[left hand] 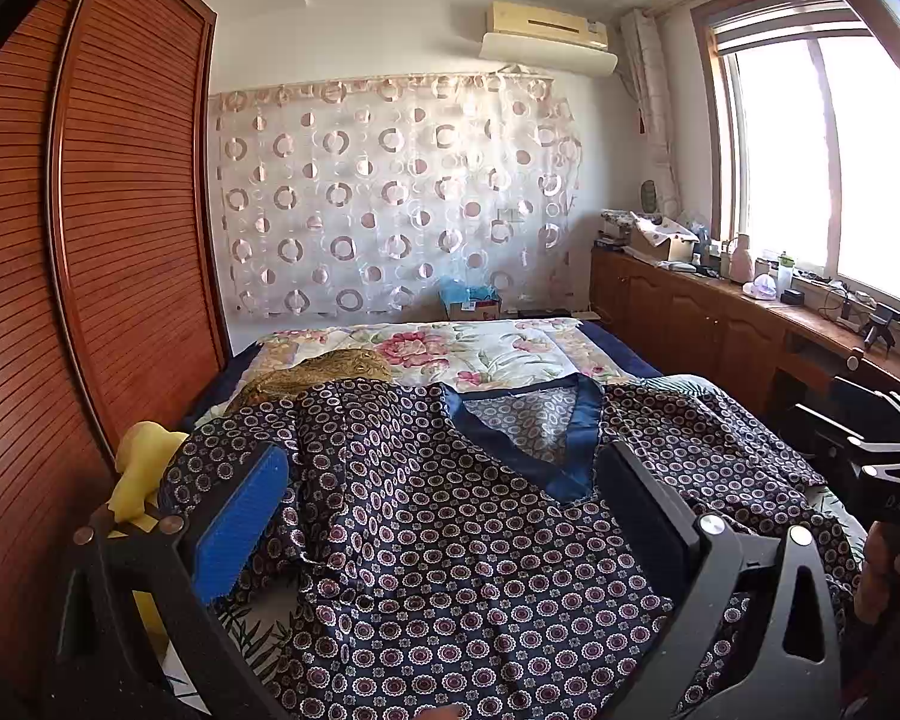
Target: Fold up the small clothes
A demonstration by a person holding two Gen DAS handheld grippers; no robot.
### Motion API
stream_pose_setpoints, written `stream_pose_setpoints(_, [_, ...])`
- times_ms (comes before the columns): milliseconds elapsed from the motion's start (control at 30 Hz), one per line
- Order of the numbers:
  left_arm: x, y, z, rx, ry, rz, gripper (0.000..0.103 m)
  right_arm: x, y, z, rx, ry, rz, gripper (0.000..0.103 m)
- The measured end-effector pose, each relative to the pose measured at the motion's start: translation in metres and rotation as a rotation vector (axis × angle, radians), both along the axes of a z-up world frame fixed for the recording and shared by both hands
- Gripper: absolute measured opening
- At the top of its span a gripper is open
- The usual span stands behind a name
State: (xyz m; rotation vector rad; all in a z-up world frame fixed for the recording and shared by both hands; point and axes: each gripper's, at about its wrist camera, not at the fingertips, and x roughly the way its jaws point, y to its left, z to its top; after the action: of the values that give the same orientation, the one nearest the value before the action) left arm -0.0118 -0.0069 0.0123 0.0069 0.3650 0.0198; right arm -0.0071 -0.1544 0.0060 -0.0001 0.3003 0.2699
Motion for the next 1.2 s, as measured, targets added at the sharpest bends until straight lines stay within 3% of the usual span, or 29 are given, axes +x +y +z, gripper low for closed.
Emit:
stream_pose_setpoints(767, [0.034,0.044,-0.039,-0.004,0.109,0.053,0.103,0.043,0.012,-0.019,-0.044,0.083,0.078,0.103])
stream_pose_setpoints(1200, [0.042,0.122,-0.059,-0.007,0.185,0.140,0.103,0.060,0.026,-0.021,-0.073,0.151,0.163,0.103])
